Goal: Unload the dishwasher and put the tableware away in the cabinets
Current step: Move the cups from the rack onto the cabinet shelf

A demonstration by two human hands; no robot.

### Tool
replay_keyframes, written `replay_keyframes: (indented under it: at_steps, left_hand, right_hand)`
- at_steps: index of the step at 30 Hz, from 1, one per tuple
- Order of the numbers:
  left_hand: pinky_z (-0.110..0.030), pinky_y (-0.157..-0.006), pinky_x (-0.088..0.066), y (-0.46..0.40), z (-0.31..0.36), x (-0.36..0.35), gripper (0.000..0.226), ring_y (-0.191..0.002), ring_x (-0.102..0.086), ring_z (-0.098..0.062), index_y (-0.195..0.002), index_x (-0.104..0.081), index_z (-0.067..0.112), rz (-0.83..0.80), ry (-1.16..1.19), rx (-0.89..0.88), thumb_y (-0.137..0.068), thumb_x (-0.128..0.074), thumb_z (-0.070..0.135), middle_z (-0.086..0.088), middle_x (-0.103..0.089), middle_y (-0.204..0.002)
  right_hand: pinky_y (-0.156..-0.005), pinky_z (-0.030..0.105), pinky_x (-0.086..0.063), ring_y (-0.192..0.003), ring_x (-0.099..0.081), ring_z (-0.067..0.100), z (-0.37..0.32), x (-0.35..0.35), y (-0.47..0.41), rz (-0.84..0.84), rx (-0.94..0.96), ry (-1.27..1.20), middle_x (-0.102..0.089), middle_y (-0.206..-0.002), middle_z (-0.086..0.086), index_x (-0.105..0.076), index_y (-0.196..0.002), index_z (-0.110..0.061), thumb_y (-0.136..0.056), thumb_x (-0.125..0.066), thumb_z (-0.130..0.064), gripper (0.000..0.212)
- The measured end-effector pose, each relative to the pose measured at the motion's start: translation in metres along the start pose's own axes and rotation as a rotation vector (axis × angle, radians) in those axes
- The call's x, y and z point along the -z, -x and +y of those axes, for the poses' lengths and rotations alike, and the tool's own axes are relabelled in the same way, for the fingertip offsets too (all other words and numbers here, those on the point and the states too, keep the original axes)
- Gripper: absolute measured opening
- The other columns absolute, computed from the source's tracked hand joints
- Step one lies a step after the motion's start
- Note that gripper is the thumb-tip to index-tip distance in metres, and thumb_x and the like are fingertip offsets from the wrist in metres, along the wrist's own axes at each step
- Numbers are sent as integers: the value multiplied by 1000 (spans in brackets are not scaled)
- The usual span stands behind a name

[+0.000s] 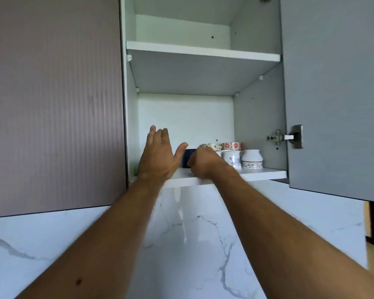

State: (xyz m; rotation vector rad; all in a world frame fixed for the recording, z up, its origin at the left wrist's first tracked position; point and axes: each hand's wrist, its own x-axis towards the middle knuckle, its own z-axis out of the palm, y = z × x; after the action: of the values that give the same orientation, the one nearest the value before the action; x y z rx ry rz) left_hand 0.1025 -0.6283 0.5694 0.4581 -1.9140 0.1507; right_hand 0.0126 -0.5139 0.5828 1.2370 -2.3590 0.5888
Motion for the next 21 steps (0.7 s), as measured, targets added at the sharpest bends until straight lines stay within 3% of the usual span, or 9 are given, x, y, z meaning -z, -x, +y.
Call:
replay_keyframes:
  at_steps: [2, 5, 7, 9, 11, 13, 15, 17, 21]
  left_hand:
    - [-39, -121, -21, 7, 6, 6, 79, -149, -19, -27, -145, -39, 0, 34, 9, -95, -97, -26, 61, -13, -44, -148]
    - [-43, -119, -26, 23, 19, 18, 59, -143, -35, -26, -138, -52, 5, 214, 58, -260, -102, -34, 48, -9, -54, -141]
    - [-44, -113, -33, 41, 26, 23, 43, -135, -47, -23, -129, -63, 10, 367, 94, -366, -104, -43, 38, -3, -64, -131]
    - [-43, -109, -38, 64, 32, 22, 37, -125, -58, -18, -122, -68, 15, 425, 97, -426, -104, -46, 37, 2, -71, -118]
    - [-40, -106, -39, 87, 39, 18, 34, -115, -64, -15, -122, -68, 16, 411, 102, -428, -102, -48, 35, 3, -74, -107]
    - [-38, -107, -37, 107, 50, 17, 33, -110, -66, -15, -129, -63, 15, 375, 154, -397, -98, -52, 17, 1, -75, -103]
    - [-38, -108, -36, 125, 65, 18, 55, -113, -64, -18, -136, -56, 16, 317, 186, -355, -85, -50, -2, -4, -73, -110]
    - [-39, -111, -34, 145, 80, 20, 66, -126, -56, -20, -141, -51, 16, 245, 191, -341, -79, -48, -5, -6, -67, -124]
    - [-41, -115, -30, 197, 103, 13, 60, -140, -41, -21, -143, -47, 16, 75, 209, -319, -85, -37, 5, 1, -56, -141]
  right_hand:
    - [-82, 29, -47, -98, -57, 29, 12, 11, 24, 81, -23, -1, -64, -98, 11, -69, -94, -12, -85, -49, -14, 22]
    - [-91, 38, -51, -108, -60, 35, 29, 27, 55, 208, -65, -10, -67, -113, 15, -66, -113, -15, -80, -47, -27, 40]
    - [-98, 38, -47, -120, -55, 33, 40, 35, 74, 238, -72, 52, -58, -133, 15, -57, -128, -11, -86, -53, -21, 43]
    - [-113, 39, -35, -141, -36, 30, 52, 37, 98, 259, -67, 97, -33, -157, 13, -39, -147, -10, -96, -53, -28, 56]
    - [-121, 38, -16, -151, -12, 27, 63, 36, 119, 273, -46, 126, -10, -165, 9, -19, -156, -10, -100, -43, -50, 73]
    - [-122, 34, -6, -152, 0, 23, 71, 34, 141, 310, -43, 137, -1, -166, 7, -10, -158, -11, -97, -34, -63, 84]
    - [-122, 34, -4, -152, 1, 22, 78, 31, 164, 358, -47, 158, 0, -166, 7, -9, -158, -12, -95, -31, -67, 87]
    - [-123, 36, -5, -152, 0, 23, 87, 24, 188, 361, -56, 204, -1, -165, 8, -10, -158, -11, -94, -30, -69, 88]
    - [-123, 37, -7, -152, -4, 26, 111, 5, 241, 299, -93, 282, -10, -164, 12, -18, -156, -6, -92, -22, -72, 91]
